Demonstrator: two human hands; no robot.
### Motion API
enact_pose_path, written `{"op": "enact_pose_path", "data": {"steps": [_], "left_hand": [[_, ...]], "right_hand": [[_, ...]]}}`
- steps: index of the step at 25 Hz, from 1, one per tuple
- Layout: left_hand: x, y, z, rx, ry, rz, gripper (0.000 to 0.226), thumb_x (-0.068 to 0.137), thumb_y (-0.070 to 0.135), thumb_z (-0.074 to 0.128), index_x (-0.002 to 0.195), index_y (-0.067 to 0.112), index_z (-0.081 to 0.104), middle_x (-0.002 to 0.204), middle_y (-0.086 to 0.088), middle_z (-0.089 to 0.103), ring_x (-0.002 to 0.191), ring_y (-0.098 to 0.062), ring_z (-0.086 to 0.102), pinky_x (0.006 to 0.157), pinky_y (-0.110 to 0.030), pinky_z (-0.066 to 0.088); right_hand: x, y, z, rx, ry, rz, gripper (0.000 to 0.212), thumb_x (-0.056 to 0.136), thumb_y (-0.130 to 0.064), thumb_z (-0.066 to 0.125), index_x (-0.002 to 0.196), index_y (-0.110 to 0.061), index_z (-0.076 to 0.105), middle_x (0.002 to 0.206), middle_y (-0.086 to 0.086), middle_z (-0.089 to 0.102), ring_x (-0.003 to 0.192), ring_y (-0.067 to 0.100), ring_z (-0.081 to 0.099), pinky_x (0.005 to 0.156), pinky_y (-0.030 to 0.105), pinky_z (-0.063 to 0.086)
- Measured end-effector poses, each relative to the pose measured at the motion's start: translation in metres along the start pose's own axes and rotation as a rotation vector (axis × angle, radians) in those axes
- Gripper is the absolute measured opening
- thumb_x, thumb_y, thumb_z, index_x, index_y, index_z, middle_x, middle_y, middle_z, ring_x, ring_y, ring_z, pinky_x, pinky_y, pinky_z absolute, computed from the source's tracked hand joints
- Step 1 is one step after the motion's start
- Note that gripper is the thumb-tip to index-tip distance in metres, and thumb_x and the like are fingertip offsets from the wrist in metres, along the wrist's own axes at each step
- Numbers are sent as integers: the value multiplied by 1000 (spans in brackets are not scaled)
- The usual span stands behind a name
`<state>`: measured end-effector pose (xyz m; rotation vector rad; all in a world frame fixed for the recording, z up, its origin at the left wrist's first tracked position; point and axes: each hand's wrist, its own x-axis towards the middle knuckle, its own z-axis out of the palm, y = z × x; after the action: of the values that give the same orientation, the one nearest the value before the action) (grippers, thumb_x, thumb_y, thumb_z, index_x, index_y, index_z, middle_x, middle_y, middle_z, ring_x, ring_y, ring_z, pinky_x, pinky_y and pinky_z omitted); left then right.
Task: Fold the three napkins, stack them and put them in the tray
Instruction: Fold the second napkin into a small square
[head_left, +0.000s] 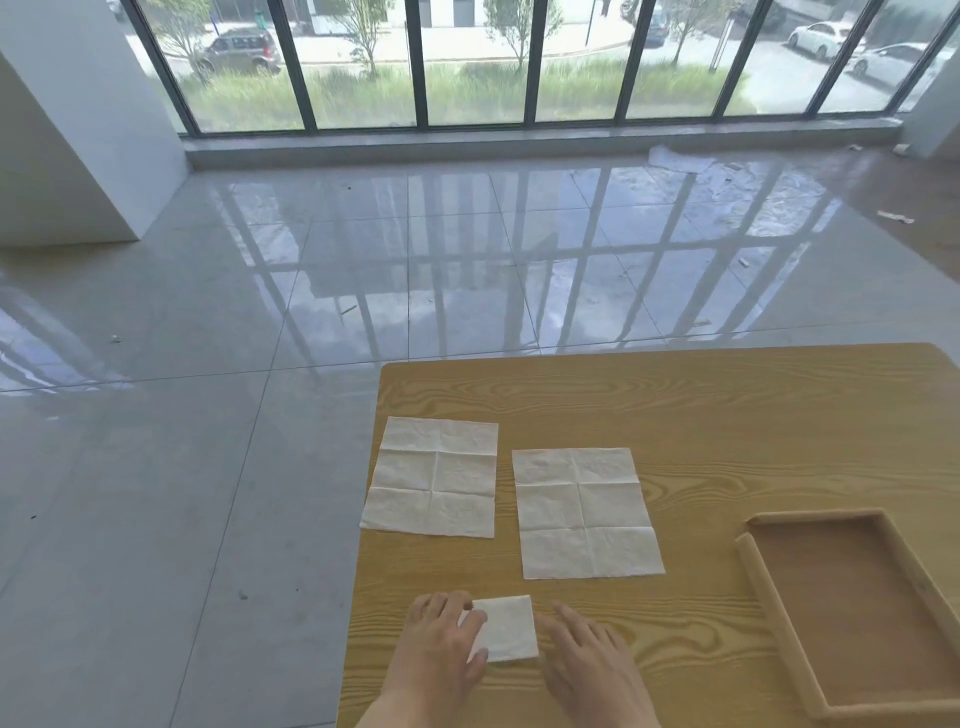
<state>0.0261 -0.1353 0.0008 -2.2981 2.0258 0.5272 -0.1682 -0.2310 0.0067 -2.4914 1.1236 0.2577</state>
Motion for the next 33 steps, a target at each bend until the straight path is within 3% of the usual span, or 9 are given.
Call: {"op": "enact_pose_path", "data": {"steps": [2, 4, 6, 11, 14, 17, 23, 28, 33], "left_hand": [[16, 4, -7, -53, 46, -34, 35, 60, 53, 80, 89, 36, 70, 95, 12, 66, 84, -9, 65, 79, -29, 56], [33, 4, -12, -72, 93, -93, 32, 81, 48, 66, 110, 34, 64, 117, 10, 59, 108, -13, 57, 99, -33, 44], [54, 9, -13, -62, 134, -97, 32, 93, 42, 53, 123, 32, 53, 131, 8, 49, 123, -15, 44, 109, -35, 28], [96, 35, -12, -38, 91, -112, 33, 94, 38, 53, 127, 35, 50, 134, 10, 47, 126, -11, 41, 108, -33, 24], [108, 47, -9, -77, 48, -166, 35, 93, 40, 54, 128, 34, 50, 134, 11, 47, 127, -9, 40, 107, -31, 25], [117, 61, -8, -107, 44, -191, 37, 93, 38, 54, 129, 33, 50, 134, 11, 46, 127, -9, 39, 106, -29, 27], [129, 71, -9, -57, 12, -206, 31, 95, 30, 51, 126, 26, 52, 129, 5, 47, 119, -15, 45, 100, -31, 36], [135, 67, -14, -2, 5, -88, 34, 45, 29, 93, 62, 29, 64, 69, 12, 60, 58, -6, 58, 51, -18, 49], [139, 54, -8, -13, 49, -31, 29, 58, 24, 89, 66, 28, 62, 71, 13, 61, 60, -7, 57, 55, -19, 50]], "right_hand": [[8, 19, -12, 6, 41, 29, 53, 85, -42, 58, 136, -37, 44, 149, -13, 40, 125, 9, 50, 102, 32, 42], [16, 39, -22, 40, 61, 87, 57, 91, -39, 49, 144, -37, 28, 154, -16, 26, 135, 9, 35, 108, 31, 31], [27, 64, -35, 39, 96, 112, 58, 92, -36, 50, 144, -39, 26, 153, -17, 27, 135, 8, 34, 108, 30, 30], [52, 116, -57, -35, 98, 86, 53, 88, -23, 59, 137, -36, 44, 145, -13, 43, 133, 11, 40, 106, 34, 36], [58, 128, -67, -13, 77, 1, 51, 58, -22, 87, 106, -31, 72, 113, -7, 70, 103, 14, 66, 80, 37, 56], [66, 141, -73, -27, 108, -92, 62, 12, -26, 95, 71, -33, 75, 76, -13, 72, 64, 7, 69, 49, 24, 57], [78, 158, -66, -82, 89, -159, 49, 15, -19, 93, 58, -28, 70, 64, -11, 67, 52, 11, 63, 41, 24, 50], [83, 164, -62, -176, 145, -215, 43, 28, -6, 90, 57, -24, 64, 65, -8, 65, 52, 16, 60, 43, 27, 48], [82, 167, -49, -183, 168, -191, 44, 33, 2, 84, 63, -22, 63, 69, -8, 64, 56, 17, 60, 48, 28, 50]]}}
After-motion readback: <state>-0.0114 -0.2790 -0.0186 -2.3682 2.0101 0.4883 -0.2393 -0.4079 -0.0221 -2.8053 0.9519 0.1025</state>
